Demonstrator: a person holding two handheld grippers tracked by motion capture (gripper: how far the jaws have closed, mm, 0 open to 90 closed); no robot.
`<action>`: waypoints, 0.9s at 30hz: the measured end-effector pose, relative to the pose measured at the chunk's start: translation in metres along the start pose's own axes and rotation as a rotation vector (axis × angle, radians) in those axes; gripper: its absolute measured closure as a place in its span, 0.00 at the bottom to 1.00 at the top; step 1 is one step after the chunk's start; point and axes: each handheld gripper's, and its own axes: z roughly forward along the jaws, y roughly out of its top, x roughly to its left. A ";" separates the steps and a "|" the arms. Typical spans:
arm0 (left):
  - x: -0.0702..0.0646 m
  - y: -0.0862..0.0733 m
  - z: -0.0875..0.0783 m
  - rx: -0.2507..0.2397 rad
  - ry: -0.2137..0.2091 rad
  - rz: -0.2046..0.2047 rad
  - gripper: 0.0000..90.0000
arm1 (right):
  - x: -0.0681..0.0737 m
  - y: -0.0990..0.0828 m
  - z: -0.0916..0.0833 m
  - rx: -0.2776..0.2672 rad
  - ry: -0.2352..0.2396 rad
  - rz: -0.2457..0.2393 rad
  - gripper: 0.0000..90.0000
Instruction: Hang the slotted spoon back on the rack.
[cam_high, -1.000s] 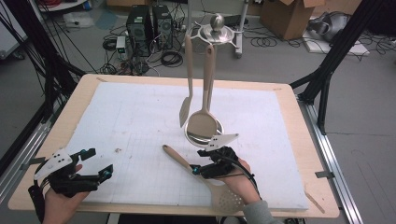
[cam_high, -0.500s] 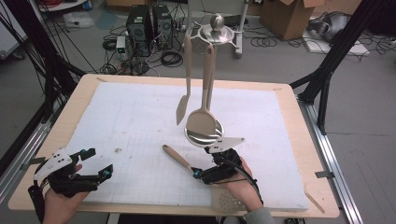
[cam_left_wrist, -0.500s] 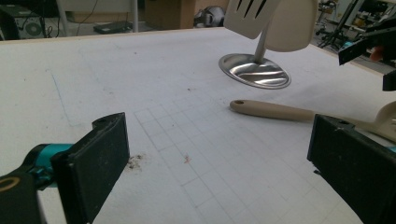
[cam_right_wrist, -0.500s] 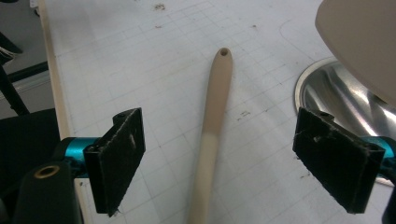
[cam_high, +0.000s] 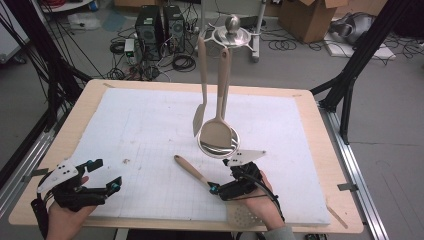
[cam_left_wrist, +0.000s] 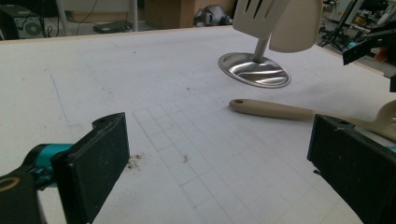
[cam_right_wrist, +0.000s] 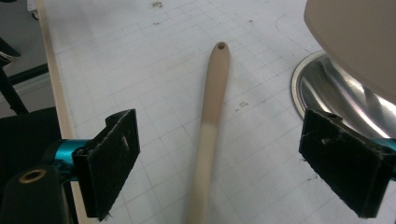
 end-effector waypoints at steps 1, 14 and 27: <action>0.000 0.000 0.000 -0.001 0.001 0.001 0.07 | 0.000 0.000 0.000 0.002 0.004 -0.001 0.13; 0.001 0.000 0.000 -0.002 -0.001 -0.002 0.07 | 0.007 -0.002 0.011 0.037 0.009 0.004 0.13; 0.003 0.000 0.000 -0.005 -0.003 -0.008 0.07 | 0.006 -0.008 0.024 0.113 0.000 0.014 0.15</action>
